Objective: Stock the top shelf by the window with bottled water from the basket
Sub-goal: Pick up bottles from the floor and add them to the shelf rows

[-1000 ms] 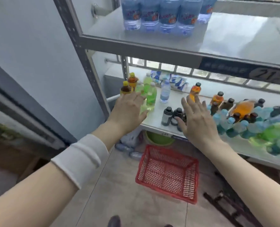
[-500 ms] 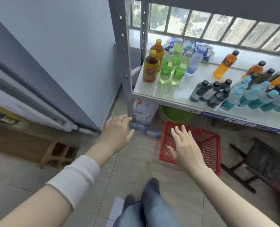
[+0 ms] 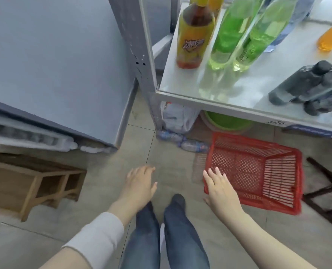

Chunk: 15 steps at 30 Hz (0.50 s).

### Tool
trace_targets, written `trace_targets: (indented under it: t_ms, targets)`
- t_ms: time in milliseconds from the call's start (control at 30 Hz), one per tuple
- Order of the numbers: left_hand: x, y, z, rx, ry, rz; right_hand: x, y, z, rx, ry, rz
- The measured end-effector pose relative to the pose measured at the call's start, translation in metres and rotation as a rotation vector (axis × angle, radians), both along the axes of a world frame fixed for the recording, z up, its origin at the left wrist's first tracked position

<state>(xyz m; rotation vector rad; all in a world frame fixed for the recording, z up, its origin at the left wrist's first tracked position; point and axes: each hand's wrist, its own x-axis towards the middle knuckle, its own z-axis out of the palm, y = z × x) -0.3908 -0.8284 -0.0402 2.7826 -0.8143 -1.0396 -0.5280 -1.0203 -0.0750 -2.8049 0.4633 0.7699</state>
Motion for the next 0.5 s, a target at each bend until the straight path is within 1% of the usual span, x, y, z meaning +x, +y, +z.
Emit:
trace_targets:
  t_ms: [67, 167, 233, 267, 367, 433, 500]
  targets:
    - [0.016, -0.012, -0.056, 0.0, 0.01, -0.042, 0.019, -0.005, -0.048, -0.009, 0.015, 0.011]
    - [0.045, -0.033, -0.154, -0.009, 0.032, -0.111, 0.047, -0.015, -0.143, -0.018, 0.049, -0.024]
    - [0.064, -0.047, -0.222, 0.0, 0.022, -0.158, 0.069, -0.024, -0.207, -0.077, 0.047, 0.006]
    - [0.074, -0.054, -0.257, -0.002, 0.007, -0.179, 0.08, -0.029, -0.242, -0.095, 0.074, 0.014]
    - [0.098, -0.073, -0.358, -0.01, -0.035, -0.227, 0.112, -0.043, -0.34, -0.083, 0.137, -0.088]
    - [0.113, -0.086, -0.416, -0.004, -0.084, -0.277, 0.13, -0.051, -0.398, -0.113, 0.105, -0.145]
    - [0.129, -0.1, -0.463, 0.01, -0.155, -0.317, 0.144, -0.062, -0.441, -0.137, 0.078, -0.168]
